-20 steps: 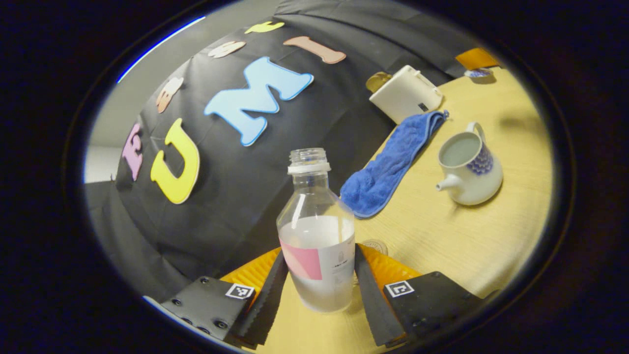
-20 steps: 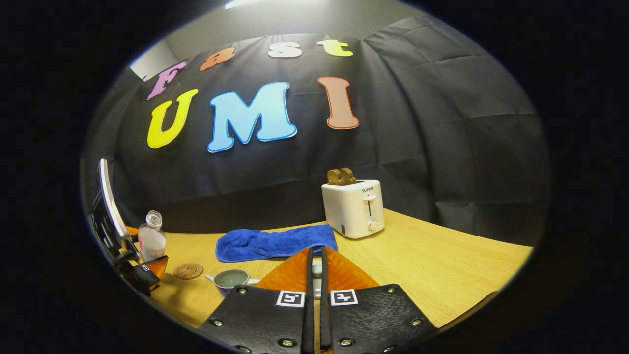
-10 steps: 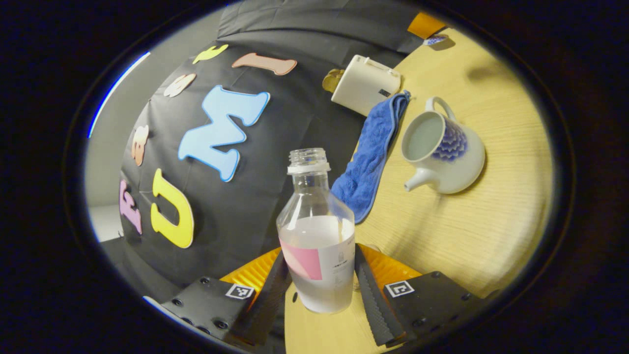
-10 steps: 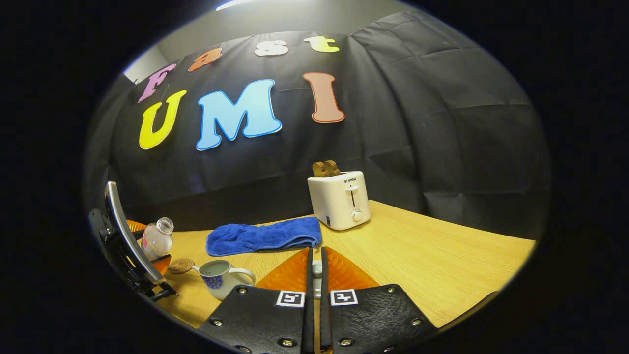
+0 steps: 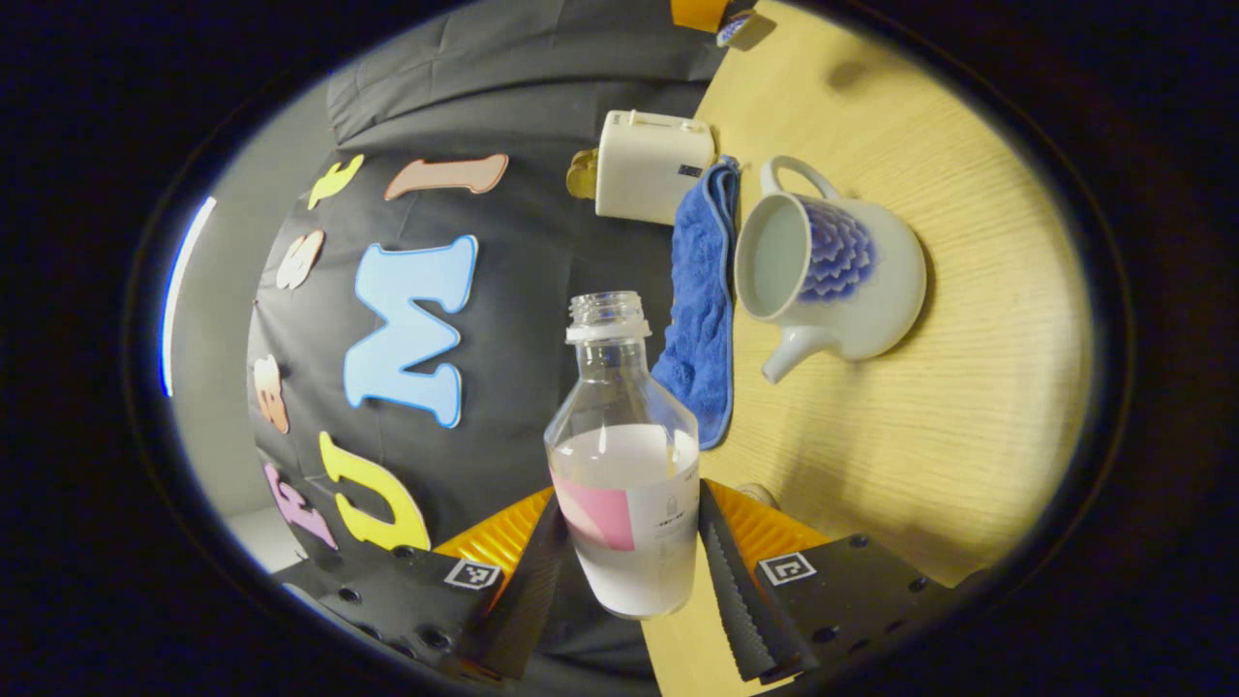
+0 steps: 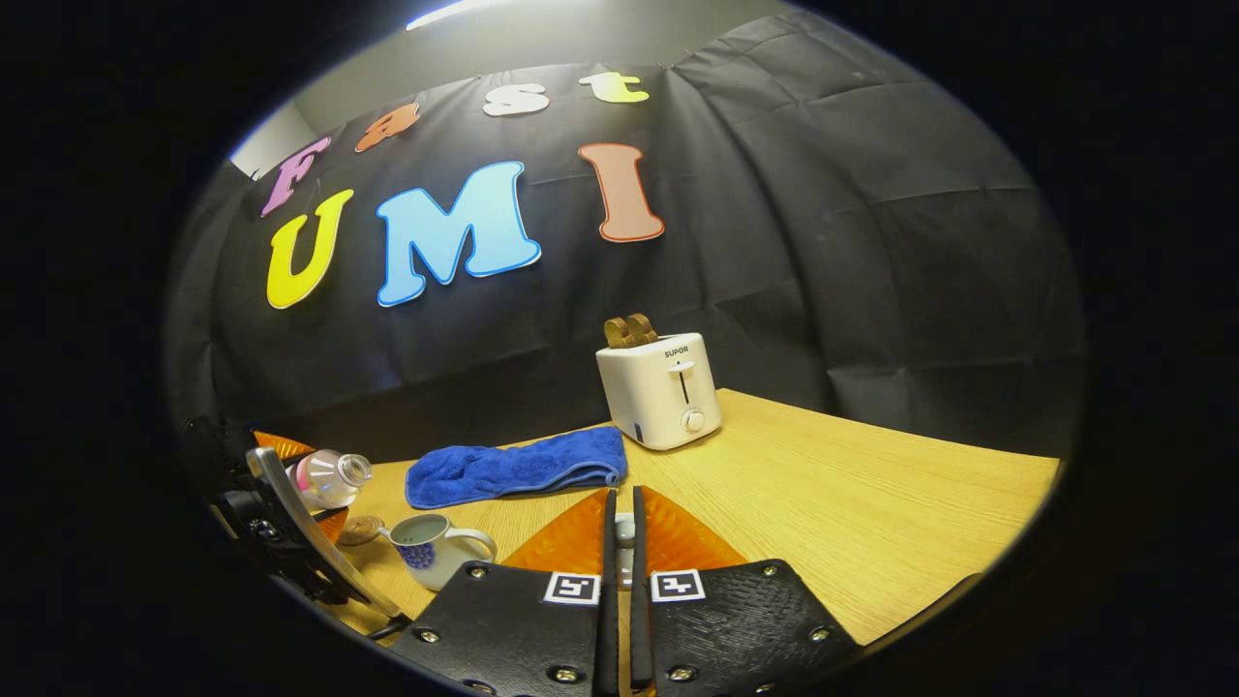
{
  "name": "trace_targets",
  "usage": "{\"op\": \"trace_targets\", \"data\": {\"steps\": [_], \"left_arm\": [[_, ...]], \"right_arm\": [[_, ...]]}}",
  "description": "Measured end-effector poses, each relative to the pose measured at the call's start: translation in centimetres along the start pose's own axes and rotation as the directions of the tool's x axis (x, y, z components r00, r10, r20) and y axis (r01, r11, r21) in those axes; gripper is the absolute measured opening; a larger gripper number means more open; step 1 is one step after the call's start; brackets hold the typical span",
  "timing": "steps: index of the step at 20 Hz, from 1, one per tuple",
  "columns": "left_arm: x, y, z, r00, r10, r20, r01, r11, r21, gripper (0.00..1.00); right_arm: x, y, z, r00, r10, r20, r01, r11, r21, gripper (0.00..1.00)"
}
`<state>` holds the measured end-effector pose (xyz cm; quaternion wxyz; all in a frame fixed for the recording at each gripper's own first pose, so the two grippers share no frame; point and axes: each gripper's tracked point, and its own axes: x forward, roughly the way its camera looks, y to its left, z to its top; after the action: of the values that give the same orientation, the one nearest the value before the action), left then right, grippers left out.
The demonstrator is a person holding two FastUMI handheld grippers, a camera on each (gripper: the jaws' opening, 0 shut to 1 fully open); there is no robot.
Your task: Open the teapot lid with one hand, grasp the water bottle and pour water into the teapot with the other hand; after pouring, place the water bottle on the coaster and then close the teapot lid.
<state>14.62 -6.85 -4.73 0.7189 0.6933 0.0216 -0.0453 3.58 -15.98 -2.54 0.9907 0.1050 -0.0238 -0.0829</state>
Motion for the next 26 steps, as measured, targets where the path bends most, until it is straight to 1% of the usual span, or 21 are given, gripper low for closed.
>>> {"op": "trace_targets", "data": {"steps": [6, 11, 17, 21, 26], "left_arm": [[-0.3, 0.6, 1.0, 0.999, 0.013, 0.035, -0.018, 0.989, 0.146, 0.89], [-0.6, 1.0, 1.9, 0.998, 0.018, 0.067, -0.036, 0.959, 0.283, 0.89], [-0.1, 2.2, 1.7, 0.997, 0.028, 0.076, -0.054, 0.926, 0.373, 0.89], [0.0, 2.4, 1.8, 0.997, 0.027, 0.077, -0.057, 0.909, 0.413, 0.89], [0.2, 2.6, 1.7, 0.998, 0.021, 0.066, -0.048, 0.896, 0.442, 0.89]], "right_arm": [[-0.1, 0.2, -0.1, 1.000, 0.011, -0.006, -0.011, 1.000, 0.006, 0.05], [-0.2, 0.2, -0.1, 1.000, 0.014, -0.005, -0.014, 1.000, 0.011, 0.05], [-0.3, 0.3, 0.0, 1.000, 0.019, -0.003, -0.019, 1.000, 0.019, 0.05], [-0.3, 0.3, 0.0, 1.000, 0.025, -0.006, -0.025, 0.999, 0.029, 0.05], [-0.4, 0.7, 0.0, 0.999, 0.041, -0.005, -0.041, 0.998, 0.040, 0.05]]}}
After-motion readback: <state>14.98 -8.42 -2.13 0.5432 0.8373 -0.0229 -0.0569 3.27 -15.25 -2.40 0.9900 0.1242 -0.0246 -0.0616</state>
